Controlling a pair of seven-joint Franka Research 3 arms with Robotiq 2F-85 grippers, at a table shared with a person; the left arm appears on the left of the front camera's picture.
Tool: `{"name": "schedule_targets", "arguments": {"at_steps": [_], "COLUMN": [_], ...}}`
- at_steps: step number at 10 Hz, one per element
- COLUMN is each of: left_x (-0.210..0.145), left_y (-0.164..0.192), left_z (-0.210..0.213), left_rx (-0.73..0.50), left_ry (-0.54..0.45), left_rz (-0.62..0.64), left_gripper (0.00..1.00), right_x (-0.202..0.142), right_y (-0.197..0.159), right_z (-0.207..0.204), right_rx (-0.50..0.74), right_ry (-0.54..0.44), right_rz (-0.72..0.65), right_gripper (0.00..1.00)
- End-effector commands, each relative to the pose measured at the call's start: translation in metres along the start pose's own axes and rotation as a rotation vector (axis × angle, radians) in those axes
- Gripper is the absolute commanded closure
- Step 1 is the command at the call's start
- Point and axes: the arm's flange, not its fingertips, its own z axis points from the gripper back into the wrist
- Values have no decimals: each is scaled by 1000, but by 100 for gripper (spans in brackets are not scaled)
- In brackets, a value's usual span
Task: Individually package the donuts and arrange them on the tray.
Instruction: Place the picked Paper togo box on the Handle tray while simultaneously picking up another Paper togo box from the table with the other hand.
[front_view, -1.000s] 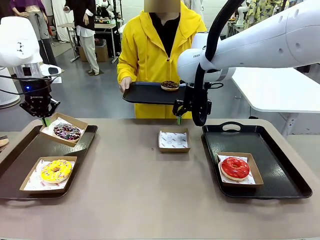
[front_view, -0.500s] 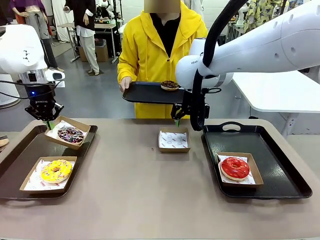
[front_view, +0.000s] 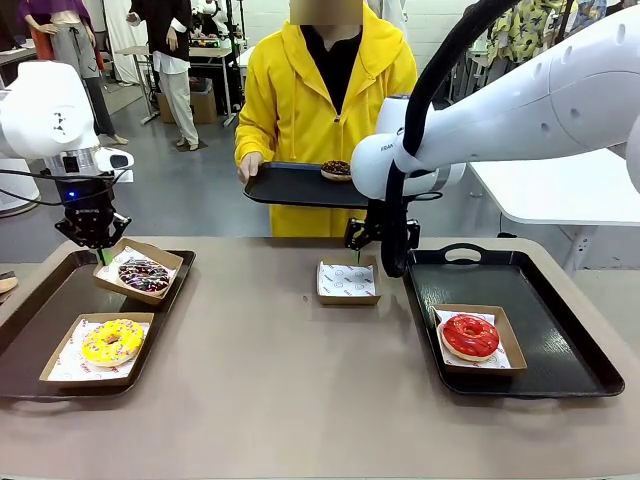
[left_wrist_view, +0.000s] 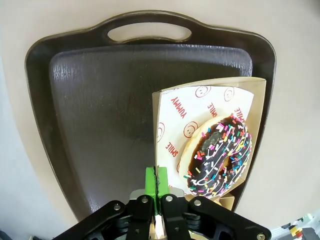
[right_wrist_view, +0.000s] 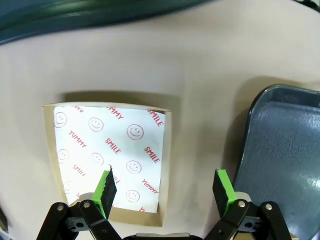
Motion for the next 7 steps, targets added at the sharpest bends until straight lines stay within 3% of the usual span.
{"name": "schedule_targets", "arguments": {"at_steps": [1,7], "left_x": [7,16], "left_y": [-1,-5], "left_z": [-3,-8], "left_rx": [37,40], "left_ry": [-15,-15], "left_rz": [19,8], "left_gripper": [99,99], "right_x": [-9,-15], "right_y": [-4,-8], "right_z": [-7,-17], "right_rx": [-25,-2], "right_ry": [-32,-22], "right_rz": [-46,-60], "right_gripper": [0,0]}}
